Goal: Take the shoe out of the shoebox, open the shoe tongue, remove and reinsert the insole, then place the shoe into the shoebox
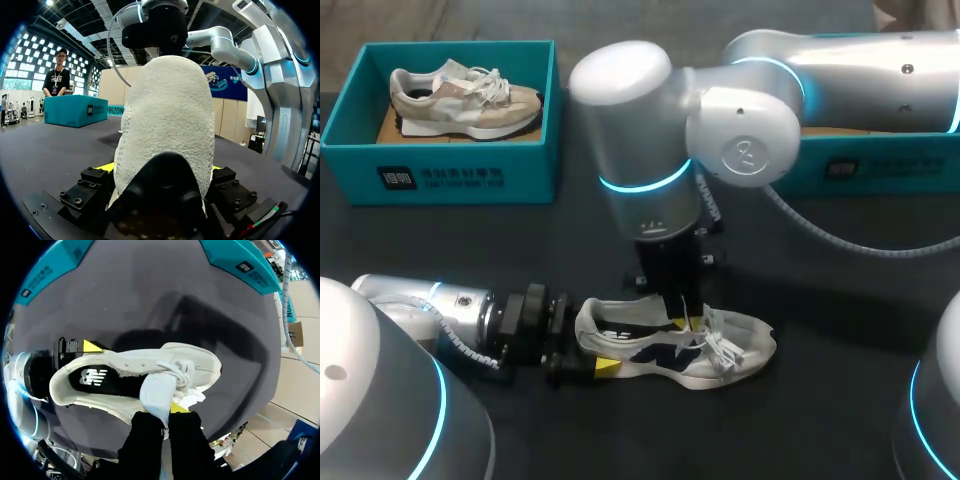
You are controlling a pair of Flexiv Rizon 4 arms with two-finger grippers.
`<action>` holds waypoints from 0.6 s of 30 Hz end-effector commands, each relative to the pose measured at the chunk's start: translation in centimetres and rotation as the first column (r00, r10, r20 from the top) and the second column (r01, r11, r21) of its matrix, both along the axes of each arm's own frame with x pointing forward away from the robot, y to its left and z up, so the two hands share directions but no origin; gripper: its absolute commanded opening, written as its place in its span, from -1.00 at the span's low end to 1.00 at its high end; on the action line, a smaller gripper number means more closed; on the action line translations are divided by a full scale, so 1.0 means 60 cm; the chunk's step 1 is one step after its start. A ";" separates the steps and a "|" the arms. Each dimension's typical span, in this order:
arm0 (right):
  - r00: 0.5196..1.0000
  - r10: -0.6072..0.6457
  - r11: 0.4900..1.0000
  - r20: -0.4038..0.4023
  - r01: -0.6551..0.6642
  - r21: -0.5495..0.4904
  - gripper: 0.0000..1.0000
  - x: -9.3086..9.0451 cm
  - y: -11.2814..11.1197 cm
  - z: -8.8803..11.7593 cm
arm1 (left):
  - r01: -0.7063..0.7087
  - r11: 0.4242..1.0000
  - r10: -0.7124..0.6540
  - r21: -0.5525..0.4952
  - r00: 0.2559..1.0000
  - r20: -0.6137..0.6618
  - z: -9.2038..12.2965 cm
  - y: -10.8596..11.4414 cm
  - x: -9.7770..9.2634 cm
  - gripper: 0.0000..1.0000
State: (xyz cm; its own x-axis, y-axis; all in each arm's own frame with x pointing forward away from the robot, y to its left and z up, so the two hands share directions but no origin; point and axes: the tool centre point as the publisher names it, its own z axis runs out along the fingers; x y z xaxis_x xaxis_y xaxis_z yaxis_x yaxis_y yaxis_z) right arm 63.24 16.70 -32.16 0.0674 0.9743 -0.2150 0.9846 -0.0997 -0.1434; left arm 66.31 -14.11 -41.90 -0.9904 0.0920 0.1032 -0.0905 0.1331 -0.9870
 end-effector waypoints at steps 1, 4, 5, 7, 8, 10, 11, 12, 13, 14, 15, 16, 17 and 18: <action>0.945 -0.316 0.949 0.087 0.317 0.006 -1.00 -0.014 -0.031 0.007 | 0.000 1.000 0.000 0.003 1.000 -0.001 0.001 -0.001 -0.001 -1.00; 0.954 -0.286 0.958 0.093 0.284 0.037 -1.00 -0.015 -0.050 0.013 | 0.000 1.000 0.000 0.003 1.000 -0.001 0.001 -0.001 -0.001 -1.00; 0.959 -0.267 0.963 0.098 0.260 0.071 -1.00 -0.016 -0.058 0.014 | 0.000 1.000 0.000 0.003 1.000 -0.001 0.001 -0.001 -0.001 -1.00; 0.958 -0.272 0.961 0.095 0.266 0.077 -1.00 -0.017 -0.074 0.016 | 0.000 1.000 0.000 0.003 1.000 -0.001 0.001 -0.001 -0.001 -1.00; 0.964 -0.245 0.965 0.105 0.233 0.117 -1.00 -0.017 -0.082 0.016 | 0.000 1.000 0.000 0.003 1.000 -0.001 0.001 -0.001 -0.001 -1.00; 0.967 -0.229 0.966 0.112 0.211 0.152 -1.00 -0.016 -0.097 0.017 | 0.000 1.000 0.000 0.003 1.000 -0.001 0.001 -0.001 -0.001 -1.00; 0.970 -0.209 0.966 0.124 0.185 0.181 -1.00 -0.016 -0.104 0.017 | 0.000 1.000 0.000 0.003 1.000 -0.001 0.001 -0.001 -0.001 -1.00; 0.974 -0.180 0.964 0.140 0.146 0.221 -1.00 -0.016 -0.110 0.017 | 0.000 1.000 0.000 0.003 1.000 -0.001 0.001 -0.001 -0.001 -1.00; 0.974 -0.173 0.962 0.148 0.134 0.239 -1.00 -0.017 -0.115 0.017 | 0.000 1.000 0.000 0.003 1.000 -0.001 0.001 -0.001 -0.001 -1.00; 0.975 -0.165 0.959 0.151 0.123 0.256 -1.00 -0.017 -0.121 0.017 | 0.000 1.000 0.000 0.003 1.000 -0.001 0.001 -0.001 -0.001 -1.00; 0.975 -0.158 0.954 0.158 0.109 0.279 -1.00 -0.016 -0.127 0.016 | 0.000 1.000 0.000 0.003 1.000 -0.001 0.001 -0.001 -0.001 -1.00; 0.975 -0.158 0.952 0.158 0.107 0.287 -1.00 -0.017 -0.133 0.016 | 0.000 1.000 0.000 0.003 1.000 -0.001 0.001 -0.001 -0.001 -1.00; 0.975 -0.159 0.950 0.156 0.109 0.292 -1.00 -0.016 -0.138 0.015 | 0.000 1.000 0.000 0.003 1.000 -0.001 0.001 -0.001 -0.001 -1.00; 0.976 -0.150 0.945 0.160 0.093 0.314 -1.00 -0.016 -0.142 0.014 | 0.000 1.000 0.000 0.003 1.000 -0.001 0.001 -0.001 -0.001 -1.00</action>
